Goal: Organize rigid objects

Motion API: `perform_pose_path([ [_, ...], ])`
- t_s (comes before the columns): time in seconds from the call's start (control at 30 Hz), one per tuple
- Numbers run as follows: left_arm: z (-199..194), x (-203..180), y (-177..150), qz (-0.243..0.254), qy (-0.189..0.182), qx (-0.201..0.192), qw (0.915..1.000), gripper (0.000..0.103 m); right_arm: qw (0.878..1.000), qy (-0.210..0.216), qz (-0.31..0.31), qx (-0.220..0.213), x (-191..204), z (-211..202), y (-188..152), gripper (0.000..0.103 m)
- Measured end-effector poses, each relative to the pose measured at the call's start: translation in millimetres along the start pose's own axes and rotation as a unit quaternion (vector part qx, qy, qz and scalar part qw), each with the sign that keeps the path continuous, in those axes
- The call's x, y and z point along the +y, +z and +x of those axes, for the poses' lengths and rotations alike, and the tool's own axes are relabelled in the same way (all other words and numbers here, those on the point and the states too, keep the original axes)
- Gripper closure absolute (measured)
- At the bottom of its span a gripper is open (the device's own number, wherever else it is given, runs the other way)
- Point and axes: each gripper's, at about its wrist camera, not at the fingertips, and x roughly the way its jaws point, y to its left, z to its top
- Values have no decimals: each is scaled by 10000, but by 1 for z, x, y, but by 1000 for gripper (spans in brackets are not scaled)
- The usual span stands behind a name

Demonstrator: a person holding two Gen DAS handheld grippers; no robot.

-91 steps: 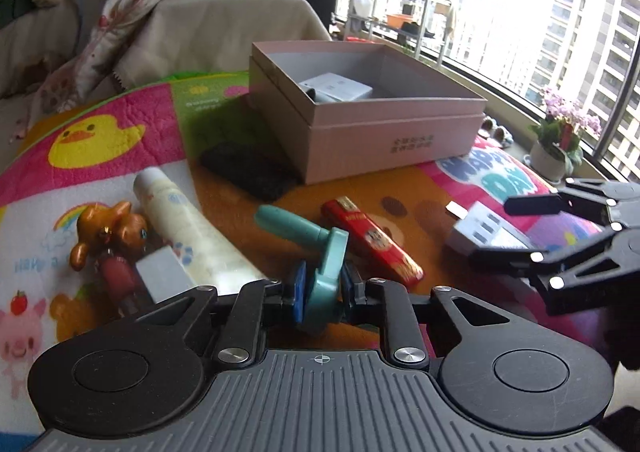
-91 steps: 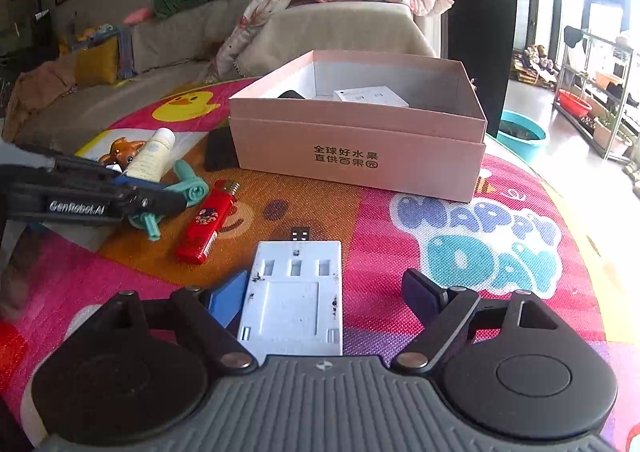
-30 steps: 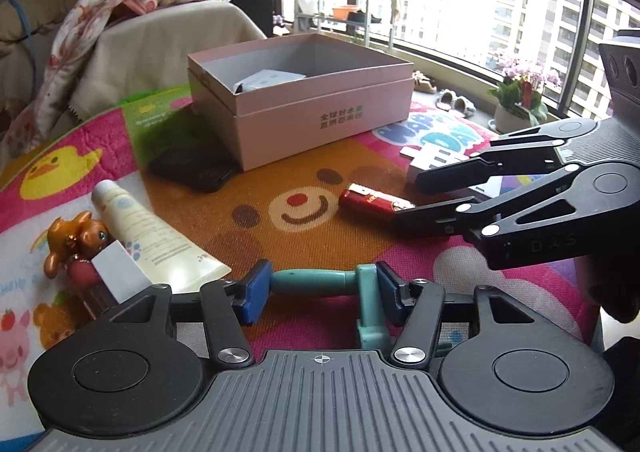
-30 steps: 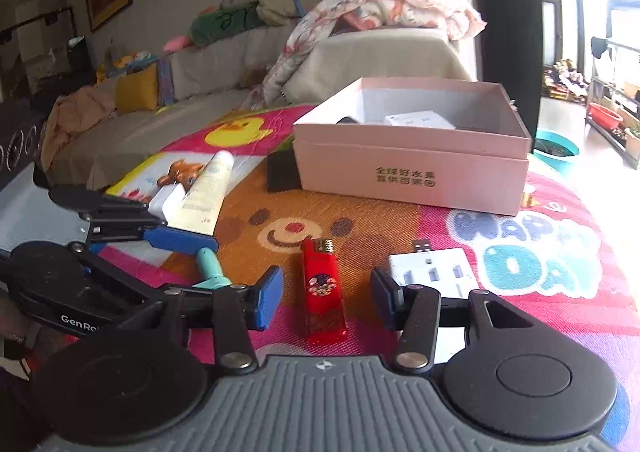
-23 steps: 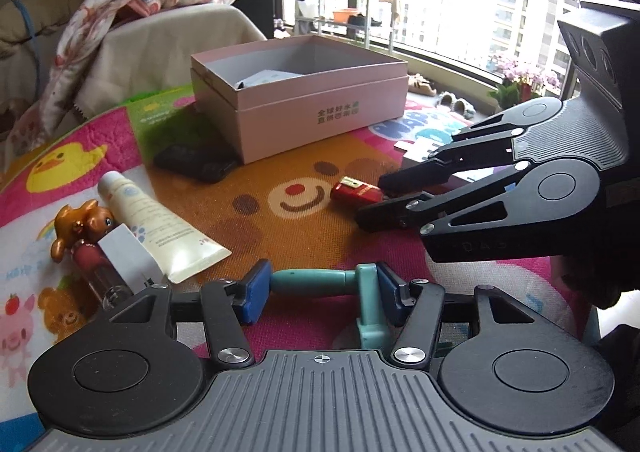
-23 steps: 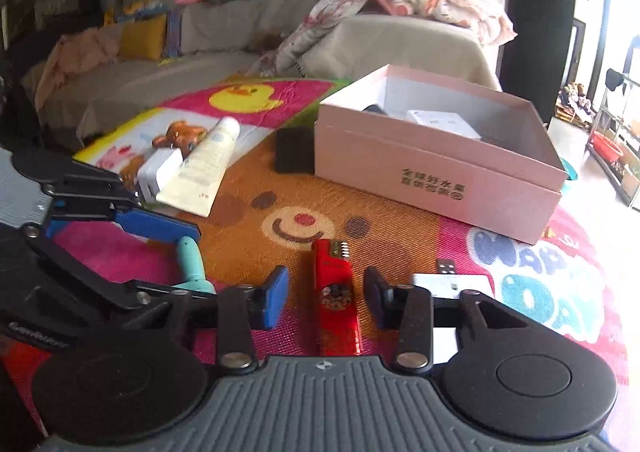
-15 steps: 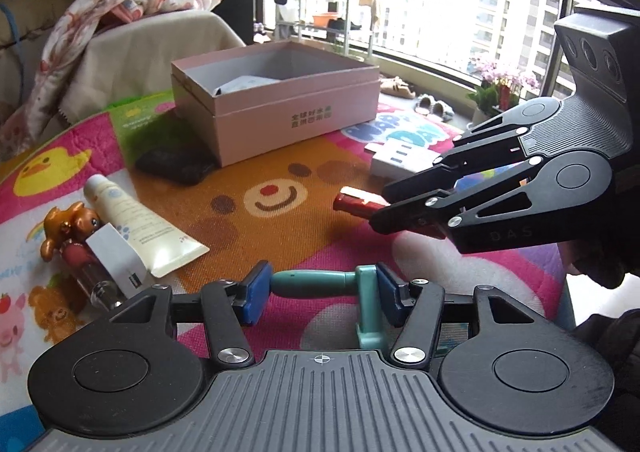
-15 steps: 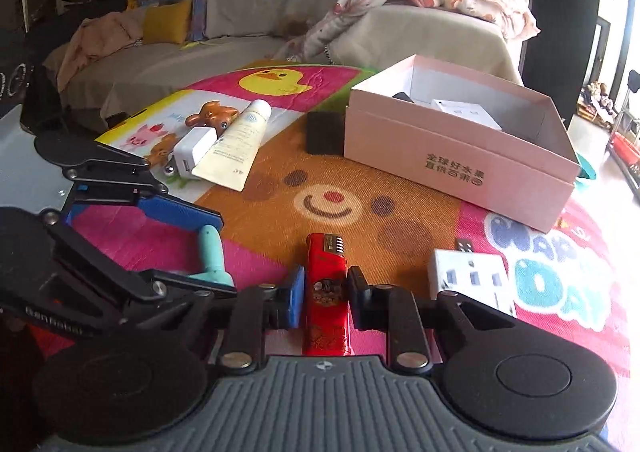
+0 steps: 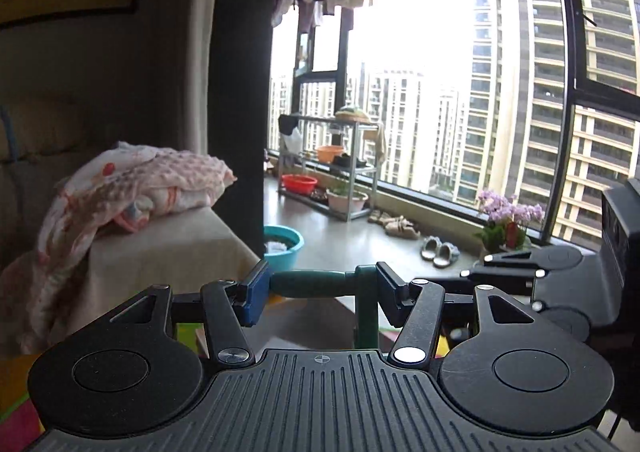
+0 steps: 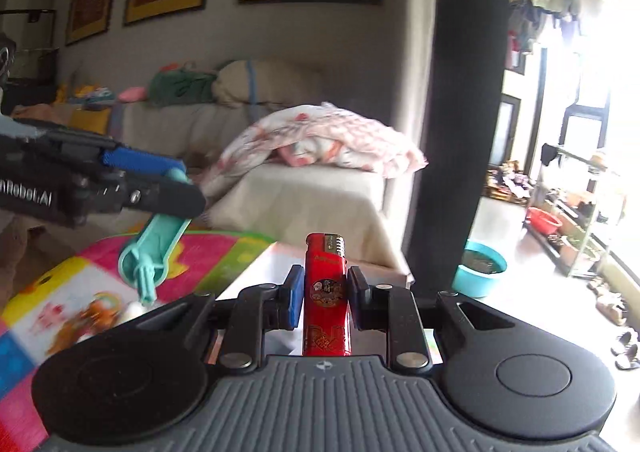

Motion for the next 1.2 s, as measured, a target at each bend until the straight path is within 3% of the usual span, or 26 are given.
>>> perform_pose_path([
  [0.07,42,15,1,-379,-28,322,9988,42,9999,75,14,83,-8,24,2,77],
  [0.13,75,29,-12,-775,-154,894,9929,42,9987,-5,272,438,-17,45,0,53],
  [0.17,85,33,-21,-875,-158,1051,9905,43,9976,-86,430,537,-22,49,-5,51],
  [0.27,77,41,-48,-984,-99,975,9903,44,9963,-70,628,580,-30,36,-28,47],
  [0.37,50,50,-72,-1028,4,880,9908,44,9976,-223,391,530,-26,14,-62,32],
  [0.53,-5,62,-99,-1081,411,740,9905,44,9963,-392,-308,693,2,-9,-105,31],
  [0.67,-62,69,-125,-1202,1283,709,9819,44,9966,81,-288,764,23,-14,-112,31],
  [0.83,-90,88,-155,-1676,1433,945,9708,44,9944,619,-271,815,60,-3,-106,31],
  [0.97,-72,107,-150,-2103,1185,965,9656,44,9921,865,-283,858,87,2,-103,31],
  [1.1,-14,114,-134,-2057,860,1325,9658,44,9910,921,-380,893,99,-4,-108,31],
  [1.2,42,118,-126,-1797,1067,1722,9626,46,9911,812,-409,973,96,-9,-113,31],
])
